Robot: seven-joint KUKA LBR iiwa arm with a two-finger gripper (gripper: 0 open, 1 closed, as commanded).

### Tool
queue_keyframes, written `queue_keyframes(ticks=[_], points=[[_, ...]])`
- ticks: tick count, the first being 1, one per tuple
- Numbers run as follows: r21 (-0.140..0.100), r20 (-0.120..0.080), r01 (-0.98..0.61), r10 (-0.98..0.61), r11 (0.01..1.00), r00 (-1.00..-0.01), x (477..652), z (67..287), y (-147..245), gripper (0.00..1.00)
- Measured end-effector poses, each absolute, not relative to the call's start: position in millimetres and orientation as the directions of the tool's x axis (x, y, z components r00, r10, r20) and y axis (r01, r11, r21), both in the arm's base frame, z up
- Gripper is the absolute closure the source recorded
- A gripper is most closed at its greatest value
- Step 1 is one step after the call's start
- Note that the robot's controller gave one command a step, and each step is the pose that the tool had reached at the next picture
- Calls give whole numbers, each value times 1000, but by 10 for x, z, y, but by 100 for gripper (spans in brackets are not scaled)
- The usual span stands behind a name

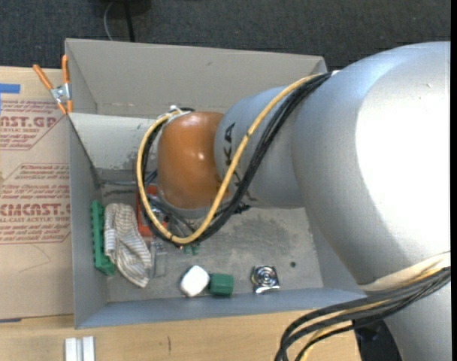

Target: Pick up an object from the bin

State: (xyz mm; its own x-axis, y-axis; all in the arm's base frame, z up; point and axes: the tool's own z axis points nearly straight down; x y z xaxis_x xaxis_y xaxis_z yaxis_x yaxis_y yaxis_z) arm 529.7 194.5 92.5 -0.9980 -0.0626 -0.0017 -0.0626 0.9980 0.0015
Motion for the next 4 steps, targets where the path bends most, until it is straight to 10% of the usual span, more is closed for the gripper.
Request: queue_keyframes(ticks=[2,3,4], points=[[3,-2,-11,-11,1000,-1000,4985,1016,2200,0],[7,-2,51,51,999,-999,4803,696,2098,0],[6,-7,68,68,998,-998,4928,714,2346,100]])
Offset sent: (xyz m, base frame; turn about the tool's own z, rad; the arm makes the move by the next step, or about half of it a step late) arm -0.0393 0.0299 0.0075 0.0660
